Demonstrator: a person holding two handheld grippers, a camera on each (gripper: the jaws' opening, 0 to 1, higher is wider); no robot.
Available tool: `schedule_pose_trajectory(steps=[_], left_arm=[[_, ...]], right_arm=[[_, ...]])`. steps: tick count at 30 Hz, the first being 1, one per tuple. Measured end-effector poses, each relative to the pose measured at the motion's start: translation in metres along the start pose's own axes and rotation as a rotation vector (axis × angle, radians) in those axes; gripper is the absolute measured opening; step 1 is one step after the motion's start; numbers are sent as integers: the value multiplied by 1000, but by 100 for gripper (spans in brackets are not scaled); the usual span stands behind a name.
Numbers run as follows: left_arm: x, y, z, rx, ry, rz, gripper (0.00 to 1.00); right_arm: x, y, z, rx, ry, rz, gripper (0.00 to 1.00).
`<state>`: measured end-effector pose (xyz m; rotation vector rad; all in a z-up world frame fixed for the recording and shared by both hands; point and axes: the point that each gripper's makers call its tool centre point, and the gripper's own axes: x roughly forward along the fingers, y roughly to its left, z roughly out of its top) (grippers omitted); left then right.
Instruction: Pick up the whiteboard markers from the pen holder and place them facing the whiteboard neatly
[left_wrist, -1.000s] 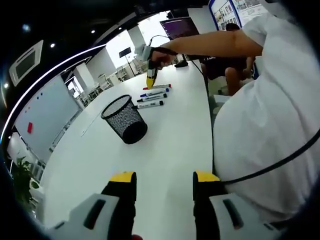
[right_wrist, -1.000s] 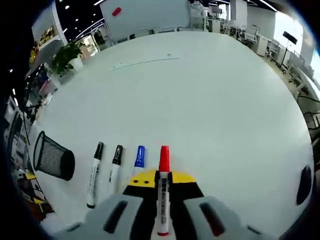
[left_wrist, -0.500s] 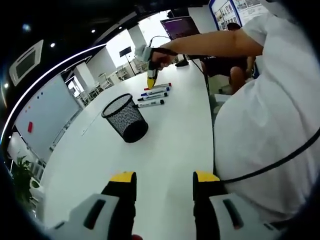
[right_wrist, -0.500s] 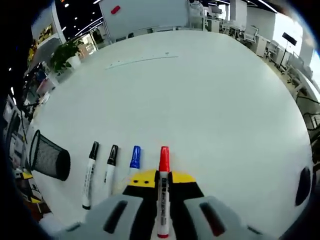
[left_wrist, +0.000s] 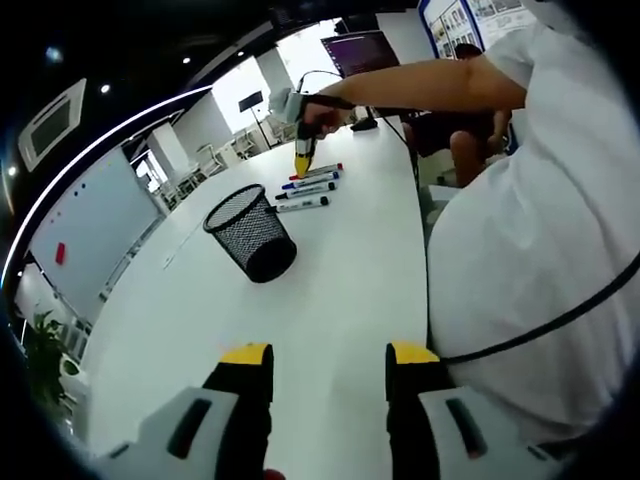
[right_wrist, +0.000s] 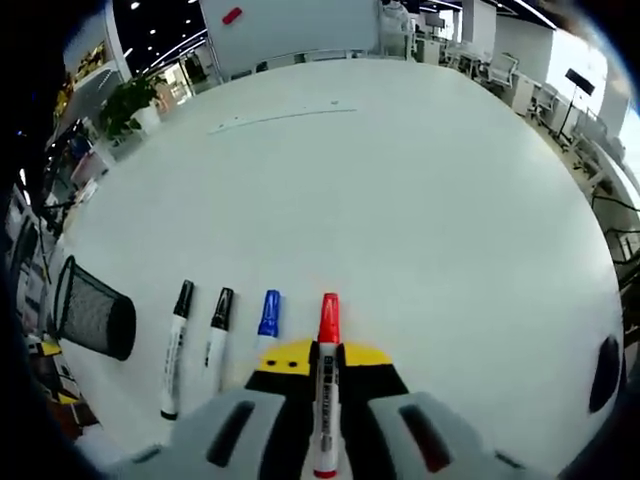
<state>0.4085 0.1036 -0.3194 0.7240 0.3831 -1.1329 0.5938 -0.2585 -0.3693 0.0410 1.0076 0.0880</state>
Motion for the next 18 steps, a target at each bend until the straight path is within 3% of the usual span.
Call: schedule_pose_trajectory(steps=[18], left_arm=[[1, 0, -3, -2, 12, 1, 47]], right_arm=[[5, 0, 2, -82, -6, -14, 13]])
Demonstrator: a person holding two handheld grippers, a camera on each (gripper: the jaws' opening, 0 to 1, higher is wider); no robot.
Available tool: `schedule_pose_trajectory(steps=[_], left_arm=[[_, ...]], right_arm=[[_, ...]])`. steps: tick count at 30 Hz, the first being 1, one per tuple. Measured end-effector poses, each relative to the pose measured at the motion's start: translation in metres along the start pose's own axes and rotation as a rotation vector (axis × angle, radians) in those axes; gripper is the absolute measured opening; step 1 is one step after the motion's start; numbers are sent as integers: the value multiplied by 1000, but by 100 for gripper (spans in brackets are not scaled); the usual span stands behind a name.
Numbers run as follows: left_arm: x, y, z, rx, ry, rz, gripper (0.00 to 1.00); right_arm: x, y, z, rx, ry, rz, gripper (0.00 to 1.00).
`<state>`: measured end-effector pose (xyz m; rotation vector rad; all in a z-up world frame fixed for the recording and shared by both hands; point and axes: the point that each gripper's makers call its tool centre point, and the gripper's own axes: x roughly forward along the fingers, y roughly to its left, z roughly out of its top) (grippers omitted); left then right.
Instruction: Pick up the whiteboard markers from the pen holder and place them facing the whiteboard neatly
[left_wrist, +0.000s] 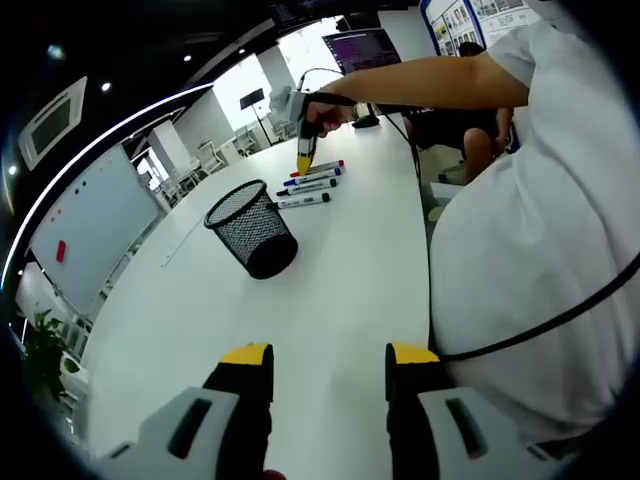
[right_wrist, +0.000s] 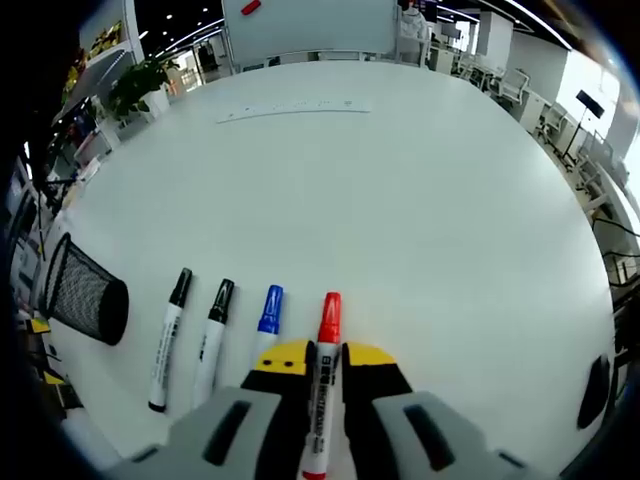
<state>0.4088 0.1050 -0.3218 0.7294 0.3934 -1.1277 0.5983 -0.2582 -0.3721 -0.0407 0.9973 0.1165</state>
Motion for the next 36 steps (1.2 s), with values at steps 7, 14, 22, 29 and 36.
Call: schedule_pose_trajectory(steps=[7, 14, 22, 29, 36], left_arm=[[-1, 0, 0, 0, -2, -1, 46], [-1, 2, -1, -2, 0, 4, 46], [-1, 4, -5, -2, 19, 14, 46], [-3, 3, 3, 6, -6, 16, 46], [-2, 3, 4, 7, -9, 14, 46]], right_arm=[[-1, 0, 0, -11, -4, 0, 17], [-3, 0, 5, -2, -46, 26, 23], [-5, 1, 7, 19, -59, 48, 26], [-13, 1, 11, 0, -108, 56, 33], [-21, 2, 13, -31, -139, 54, 39]])
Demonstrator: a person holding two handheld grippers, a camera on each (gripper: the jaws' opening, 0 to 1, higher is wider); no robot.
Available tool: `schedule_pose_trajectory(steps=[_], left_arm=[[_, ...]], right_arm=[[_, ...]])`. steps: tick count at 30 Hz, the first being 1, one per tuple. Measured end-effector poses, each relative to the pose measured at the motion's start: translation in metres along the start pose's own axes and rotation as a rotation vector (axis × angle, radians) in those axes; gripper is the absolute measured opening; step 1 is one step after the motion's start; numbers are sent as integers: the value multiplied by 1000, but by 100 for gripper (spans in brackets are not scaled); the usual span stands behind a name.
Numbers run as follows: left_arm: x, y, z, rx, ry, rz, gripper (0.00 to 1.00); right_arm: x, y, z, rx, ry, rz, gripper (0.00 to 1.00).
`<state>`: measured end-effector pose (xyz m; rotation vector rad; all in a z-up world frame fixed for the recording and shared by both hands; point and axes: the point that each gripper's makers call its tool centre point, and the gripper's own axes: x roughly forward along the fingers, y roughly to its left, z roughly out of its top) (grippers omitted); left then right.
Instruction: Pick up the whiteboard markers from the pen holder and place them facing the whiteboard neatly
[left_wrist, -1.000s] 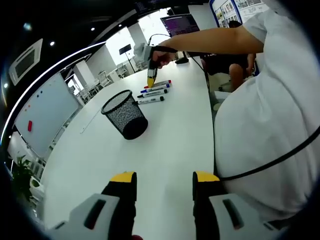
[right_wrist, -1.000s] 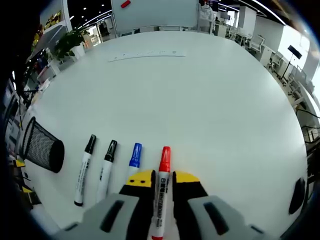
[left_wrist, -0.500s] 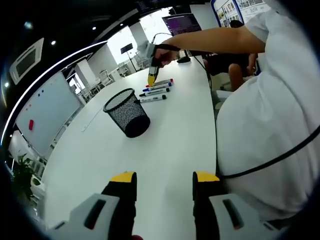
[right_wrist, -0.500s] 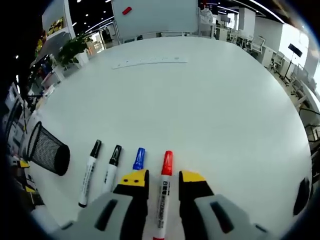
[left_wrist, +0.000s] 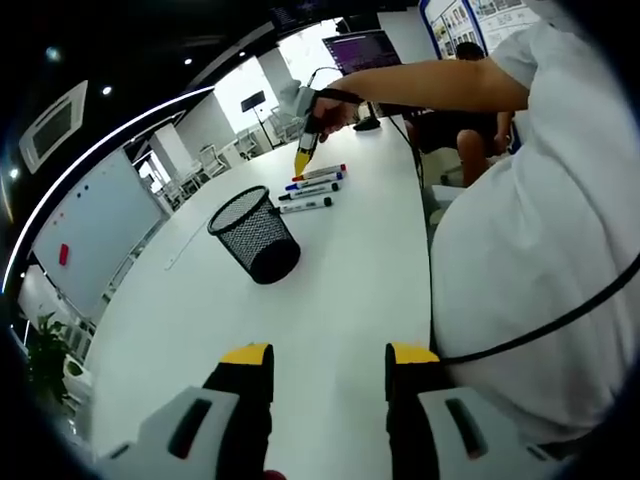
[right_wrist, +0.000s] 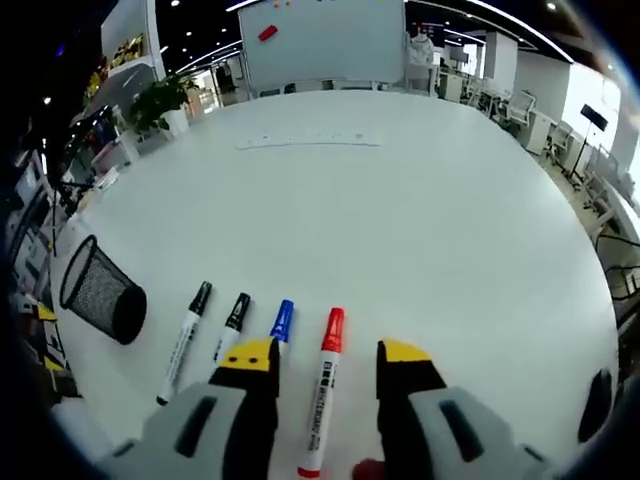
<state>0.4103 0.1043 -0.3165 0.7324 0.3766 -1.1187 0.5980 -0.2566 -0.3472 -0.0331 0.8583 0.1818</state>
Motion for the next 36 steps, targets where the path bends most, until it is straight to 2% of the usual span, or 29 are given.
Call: schedule_pose_trajectory(steps=[9, 12, 15, 19, 25, 31, 36], left_arm=[[1, 1, -2, -8, 6, 5, 47], [2, 3, -4, -20, 7, 10, 47], [3, 3, -5, -24, 9, 11, 47], [2, 5, -5, -26, 7, 16, 47], [4, 13, -1, -57, -23, 51, 48], [5, 18, -2, -73, -14, 73, 51], [9, 21, -3, -106, -27, 82, 51]], right_arm=[[-7, 3, 4, 12, -59, 10, 46], [-9, 7, 4, 5, -80, 33, 49], [-13, 14, 16, 0, -156, 72, 52], [-16, 20, 17, 3, -168, 97, 52], [-25, 30, 28, 26, -259, 114, 57], [-30, 36, 28, 27, -285, 108, 61], [-40, 40, 36, 35, -347, 109, 61]])
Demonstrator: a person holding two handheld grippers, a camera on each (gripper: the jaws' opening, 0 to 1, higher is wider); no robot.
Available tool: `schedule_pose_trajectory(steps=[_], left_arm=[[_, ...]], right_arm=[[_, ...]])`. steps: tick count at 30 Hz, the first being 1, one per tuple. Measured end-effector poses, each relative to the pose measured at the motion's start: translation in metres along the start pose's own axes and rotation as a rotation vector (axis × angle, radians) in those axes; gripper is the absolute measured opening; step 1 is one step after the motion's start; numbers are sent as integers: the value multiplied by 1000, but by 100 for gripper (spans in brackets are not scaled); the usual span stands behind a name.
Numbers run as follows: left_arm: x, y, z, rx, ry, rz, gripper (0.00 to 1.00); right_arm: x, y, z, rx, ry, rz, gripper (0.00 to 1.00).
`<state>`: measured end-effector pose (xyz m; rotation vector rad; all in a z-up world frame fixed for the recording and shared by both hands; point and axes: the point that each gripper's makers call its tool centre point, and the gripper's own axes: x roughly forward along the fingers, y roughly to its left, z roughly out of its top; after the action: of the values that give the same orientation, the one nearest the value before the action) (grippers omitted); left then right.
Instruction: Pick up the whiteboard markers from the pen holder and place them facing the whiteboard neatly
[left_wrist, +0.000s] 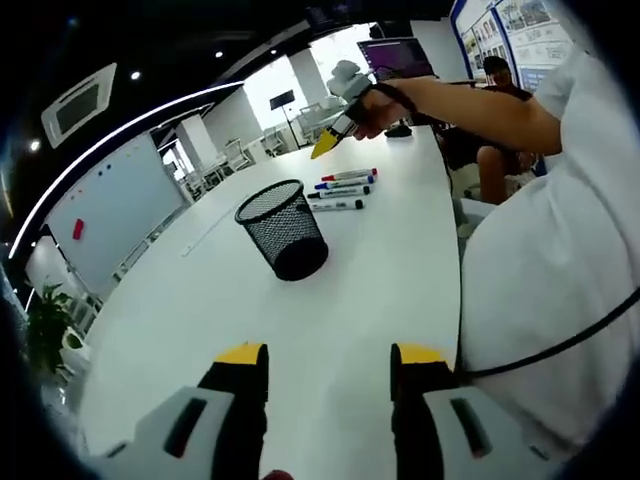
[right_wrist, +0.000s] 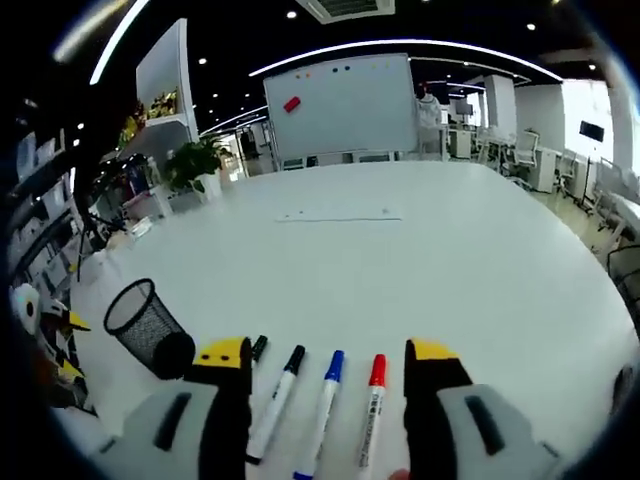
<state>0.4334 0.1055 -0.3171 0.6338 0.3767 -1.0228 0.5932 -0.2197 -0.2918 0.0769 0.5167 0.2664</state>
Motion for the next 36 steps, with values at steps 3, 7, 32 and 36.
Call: schedule_pose_trajectory(steps=[3, 7, 32, 36], left_arm=[[5, -2, -2, -16, 2, -3, 51], [6, -3, 4, -17, -6, -4, 51], [2, 6, 8, -58, -31, 33, 51], [-5, 8, 15, -88, -64, 33, 51]], right_arm=[[-2, 6, 3, -7, -25, -6, 61], [-10, 19, 6, -50, -31, 17, 65], [-77, 72, 12, -52, -193, 168, 67], [-91, 76, 28, -6, -274, 221, 67]])
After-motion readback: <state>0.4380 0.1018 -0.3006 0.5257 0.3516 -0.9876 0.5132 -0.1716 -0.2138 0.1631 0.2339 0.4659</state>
